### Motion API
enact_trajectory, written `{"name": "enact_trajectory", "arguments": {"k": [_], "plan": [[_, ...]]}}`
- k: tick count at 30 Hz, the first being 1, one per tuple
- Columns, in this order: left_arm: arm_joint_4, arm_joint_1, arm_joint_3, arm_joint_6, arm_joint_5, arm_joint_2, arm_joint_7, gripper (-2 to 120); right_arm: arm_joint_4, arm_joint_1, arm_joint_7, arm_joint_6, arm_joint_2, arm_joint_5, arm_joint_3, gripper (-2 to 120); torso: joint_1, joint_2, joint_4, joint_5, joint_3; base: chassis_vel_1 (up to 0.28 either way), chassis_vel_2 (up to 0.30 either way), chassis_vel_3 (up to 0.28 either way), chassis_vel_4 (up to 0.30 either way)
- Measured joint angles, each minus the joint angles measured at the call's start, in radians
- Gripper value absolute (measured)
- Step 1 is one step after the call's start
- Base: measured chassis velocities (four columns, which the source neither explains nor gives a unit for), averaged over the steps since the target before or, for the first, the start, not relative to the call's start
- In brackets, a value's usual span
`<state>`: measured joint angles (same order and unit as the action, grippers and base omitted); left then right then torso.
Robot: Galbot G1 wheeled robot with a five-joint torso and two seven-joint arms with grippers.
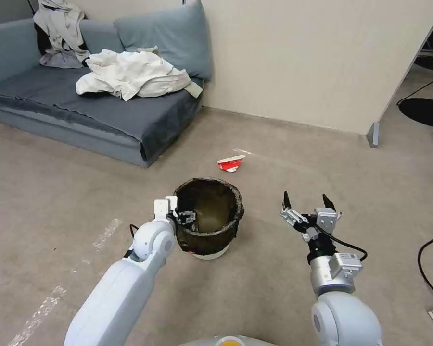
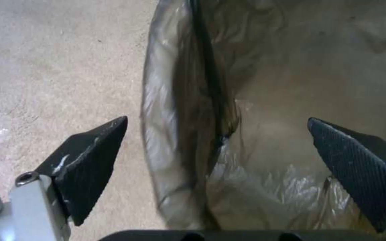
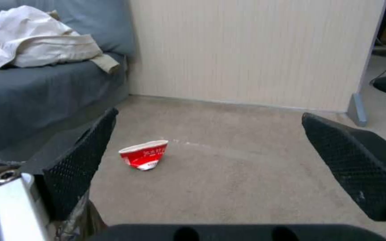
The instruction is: Pick up the trash can from the floor.
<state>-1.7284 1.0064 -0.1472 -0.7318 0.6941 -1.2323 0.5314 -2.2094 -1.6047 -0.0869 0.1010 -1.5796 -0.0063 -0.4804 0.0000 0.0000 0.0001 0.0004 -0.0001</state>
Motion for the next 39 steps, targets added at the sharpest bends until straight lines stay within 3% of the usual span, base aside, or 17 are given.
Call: {"name": "enact_trajectory", "arguments": {"k": [11,30,39], "plan": [[0.01,-0.002,0.004,0.001,0.002,-0.003,0.005,99,0.01,0.006,0.0,0.0,0.002,0.004,-0.002,100,0.0,0.0,0.0,-0.0003,0.0,0.0,0.0,0.0,0.0],[0.01,0.008,0.007,0.001,0.014,0.001,0.028,29,0.015,0.008,0.0,-0.004,0.003,0.009,-0.002,100,0.0,0.0,0.0,-0.0001,0.0,0.0,0.0,0.0,0.0],[-0.016,0.019,0.009,0.001,0.016,0.008,0.044,10,0.016,0.009,0.0,-0.008,0.004,0.011,-0.003,100,0.0,0.0,-0.0002,-0.0007,0.0,0.0,0.0,0.0,0.0]]}}
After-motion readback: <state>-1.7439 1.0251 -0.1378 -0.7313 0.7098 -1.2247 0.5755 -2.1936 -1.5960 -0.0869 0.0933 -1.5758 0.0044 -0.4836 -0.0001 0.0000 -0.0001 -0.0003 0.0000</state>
